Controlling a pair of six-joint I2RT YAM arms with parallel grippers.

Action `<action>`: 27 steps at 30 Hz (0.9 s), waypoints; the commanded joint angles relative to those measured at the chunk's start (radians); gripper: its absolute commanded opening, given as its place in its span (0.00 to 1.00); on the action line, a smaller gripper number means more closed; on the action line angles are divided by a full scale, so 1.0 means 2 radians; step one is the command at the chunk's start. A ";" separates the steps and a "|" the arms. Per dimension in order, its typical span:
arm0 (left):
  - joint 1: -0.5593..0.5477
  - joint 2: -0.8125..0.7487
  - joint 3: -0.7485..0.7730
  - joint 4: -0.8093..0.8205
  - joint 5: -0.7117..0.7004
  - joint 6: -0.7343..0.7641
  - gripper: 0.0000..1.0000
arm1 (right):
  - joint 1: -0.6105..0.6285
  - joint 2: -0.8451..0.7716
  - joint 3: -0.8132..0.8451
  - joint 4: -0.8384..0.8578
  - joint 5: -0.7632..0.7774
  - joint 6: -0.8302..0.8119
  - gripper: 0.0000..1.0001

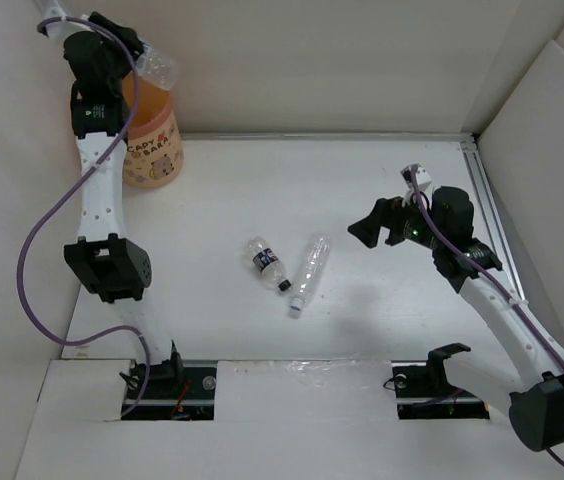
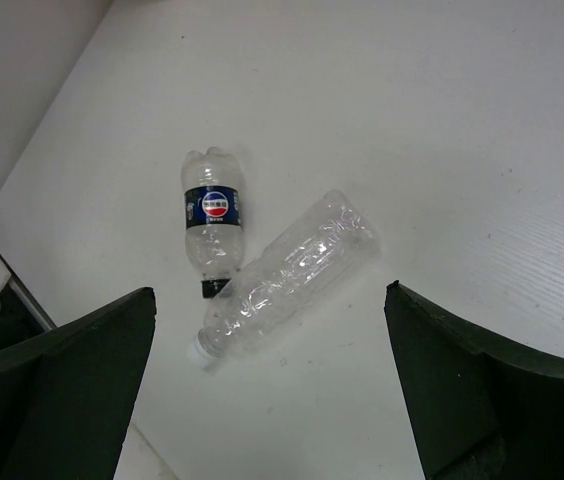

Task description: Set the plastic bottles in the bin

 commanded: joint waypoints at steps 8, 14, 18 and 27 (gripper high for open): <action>0.048 0.070 0.013 -0.008 -0.182 -0.022 0.25 | 0.036 0.003 -0.007 0.018 0.019 -0.022 1.00; 0.063 0.113 0.074 -0.034 -0.179 -0.022 1.00 | 0.079 0.003 -0.007 0.001 0.084 -0.022 1.00; 0.063 0.097 0.079 -0.039 -0.155 0.000 1.00 | 0.125 0.028 0.009 -0.041 0.210 0.028 1.00; 0.031 -0.046 -0.016 -0.086 -0.085 0.040 1.00 | 0.229 0.133 0.031 -0.066 0.383 0.181 1.00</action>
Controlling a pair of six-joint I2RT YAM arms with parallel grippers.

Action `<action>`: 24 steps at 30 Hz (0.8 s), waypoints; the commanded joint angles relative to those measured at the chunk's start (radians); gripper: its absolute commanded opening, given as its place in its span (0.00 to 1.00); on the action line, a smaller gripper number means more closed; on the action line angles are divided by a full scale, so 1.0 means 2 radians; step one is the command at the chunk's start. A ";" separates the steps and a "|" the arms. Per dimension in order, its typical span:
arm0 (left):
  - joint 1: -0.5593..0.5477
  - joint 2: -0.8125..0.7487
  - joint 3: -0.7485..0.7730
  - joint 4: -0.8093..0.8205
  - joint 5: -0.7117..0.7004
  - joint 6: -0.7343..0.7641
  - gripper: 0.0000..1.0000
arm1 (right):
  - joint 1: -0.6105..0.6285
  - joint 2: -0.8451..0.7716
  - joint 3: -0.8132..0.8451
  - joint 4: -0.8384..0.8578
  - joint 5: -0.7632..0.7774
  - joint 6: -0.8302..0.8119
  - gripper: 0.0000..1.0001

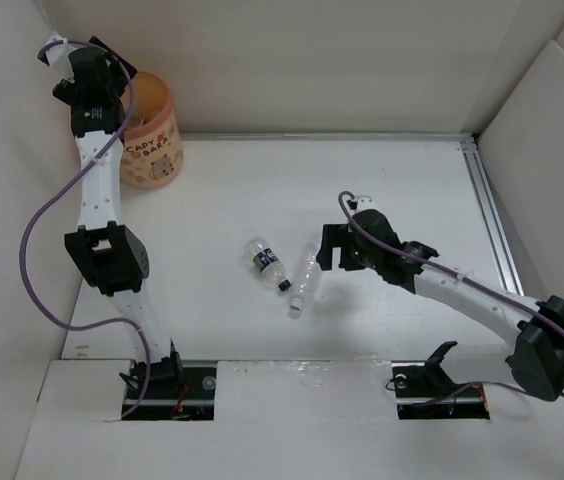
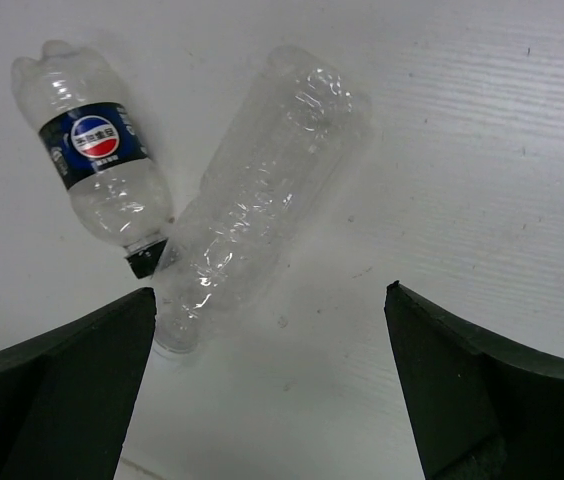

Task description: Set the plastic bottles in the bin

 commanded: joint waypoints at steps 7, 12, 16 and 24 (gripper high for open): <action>-0.141 -0.296 -0.302 0.042 0.042 0.011 1.00 | 0.040 0.099 0.042 0.026 0.115 0.142 1.00; -0.237 -0.354 -0.447 0.086 0.054 -0.001 1.00 | 0.030 0.157 0.078 0.051 0.106 0.146 1.00; -0.287 -0.367 -0.486 0.085 0.058 -0.006 1.00 | 0.025 0.208 0.095 0.051 0.110 0.160 1.00; -0.394 -0.384 -0.542 0.083 0.024 -0.006 1.00 | -0.011 0.264 0.085 0.061 0.092 0.176 0.67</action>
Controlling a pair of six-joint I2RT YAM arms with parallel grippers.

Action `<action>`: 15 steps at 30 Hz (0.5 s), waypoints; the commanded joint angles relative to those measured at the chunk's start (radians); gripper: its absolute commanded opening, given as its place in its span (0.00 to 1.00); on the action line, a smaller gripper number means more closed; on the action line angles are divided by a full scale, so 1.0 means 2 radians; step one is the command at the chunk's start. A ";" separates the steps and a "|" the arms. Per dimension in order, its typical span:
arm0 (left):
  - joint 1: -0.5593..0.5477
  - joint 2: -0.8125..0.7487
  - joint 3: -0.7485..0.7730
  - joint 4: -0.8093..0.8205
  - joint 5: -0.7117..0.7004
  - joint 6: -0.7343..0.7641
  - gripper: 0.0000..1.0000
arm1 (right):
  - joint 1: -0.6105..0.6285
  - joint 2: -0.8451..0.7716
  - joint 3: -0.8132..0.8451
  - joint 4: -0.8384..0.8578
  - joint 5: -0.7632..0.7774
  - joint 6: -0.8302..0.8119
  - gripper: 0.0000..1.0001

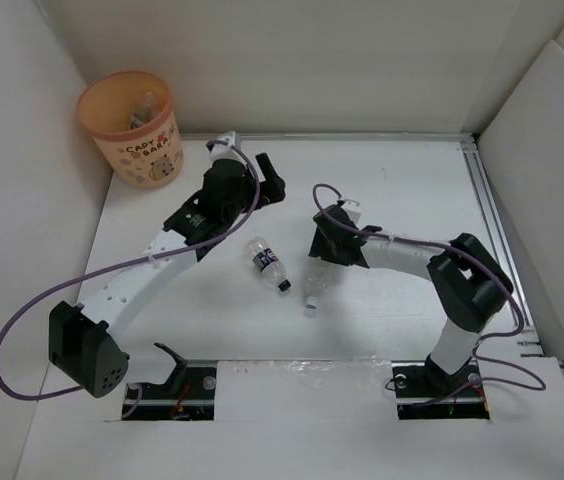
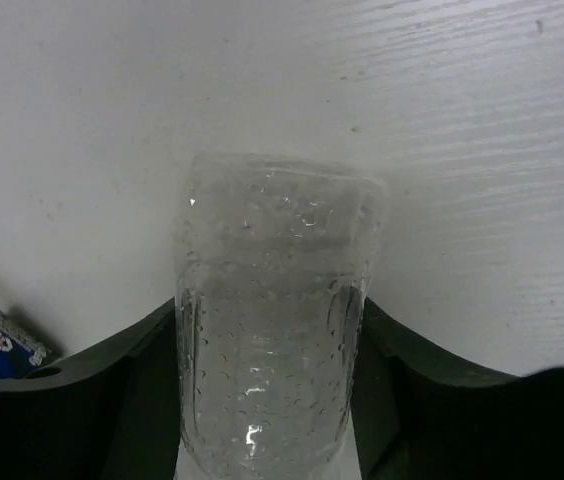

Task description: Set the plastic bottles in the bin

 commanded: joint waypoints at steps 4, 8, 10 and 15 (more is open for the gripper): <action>-0.072 -0.040 -0.021 0.011 -0.044 -0.008 1.00 | -0.025 -0.013 -0.015 0.011 -0.007 0.011 0.14; -0.102 -0.050 -0.031 0.011 -0.027 -0.008 1.00 | -0.045 -0.072 -0.015 -0.034 0.032 -0.013 0.00; -0.112 -0.051 -0.038 0.020 -0.015 0.006 1.00 | -0.073 -0.120 -0.021 -0.025 0.025 -0.052 0.00; -0.112 -0.025 -0.043 0.082 0.141 0.054 1.00 | -0.139 -0.220 -0.059 0.077 -0.166 -0.166 0.00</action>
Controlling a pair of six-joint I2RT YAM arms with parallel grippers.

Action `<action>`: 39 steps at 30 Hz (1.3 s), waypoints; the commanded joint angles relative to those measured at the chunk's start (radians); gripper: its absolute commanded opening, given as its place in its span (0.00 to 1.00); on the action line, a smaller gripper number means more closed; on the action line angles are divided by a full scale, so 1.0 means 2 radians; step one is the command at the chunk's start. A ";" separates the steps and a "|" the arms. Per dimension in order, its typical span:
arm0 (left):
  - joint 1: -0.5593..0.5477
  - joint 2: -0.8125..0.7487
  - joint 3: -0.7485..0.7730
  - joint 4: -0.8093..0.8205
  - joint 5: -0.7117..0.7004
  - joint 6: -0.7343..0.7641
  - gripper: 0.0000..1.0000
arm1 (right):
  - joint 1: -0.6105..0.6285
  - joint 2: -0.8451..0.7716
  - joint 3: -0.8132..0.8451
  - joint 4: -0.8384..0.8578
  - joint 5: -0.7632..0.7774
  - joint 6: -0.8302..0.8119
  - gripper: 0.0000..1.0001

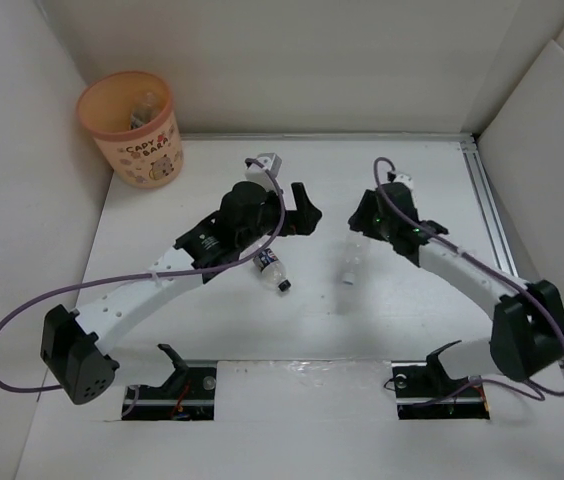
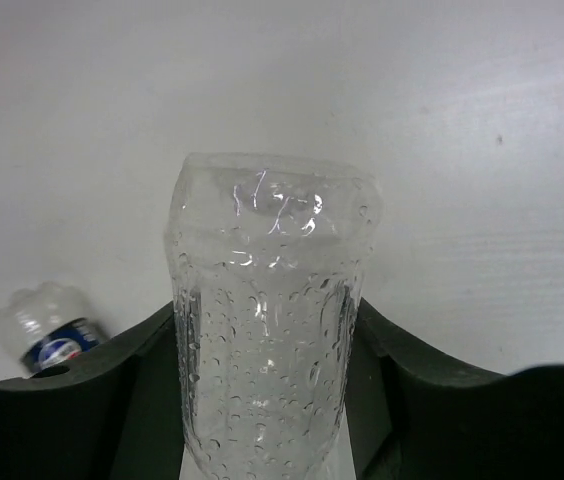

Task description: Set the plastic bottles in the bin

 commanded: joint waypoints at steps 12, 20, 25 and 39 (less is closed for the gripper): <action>-0.007 0.067 0.002 0.218 0.280 0.037 1.00 | -0.077 -0.211 -0.028 0.234 -0.411 -0.057 0.00; -0.013 0.112 0.003 0.357 0.394 -0.036 1.00 | -0.077 -0.220 -0.007 0.282 -0.433 -0.017 0.00; -0.024 0.138 0.018 0.410 0.415 -0.073 1.00 | -0.077 -0.202 -0.012 0.340 -0.438 0.028 0.00; 0.097 0.151 0.149 0.249 0.332 -0.041 0.00 | -0.186 -0.222 -0.043 0.328 -0.393 0.016 1.00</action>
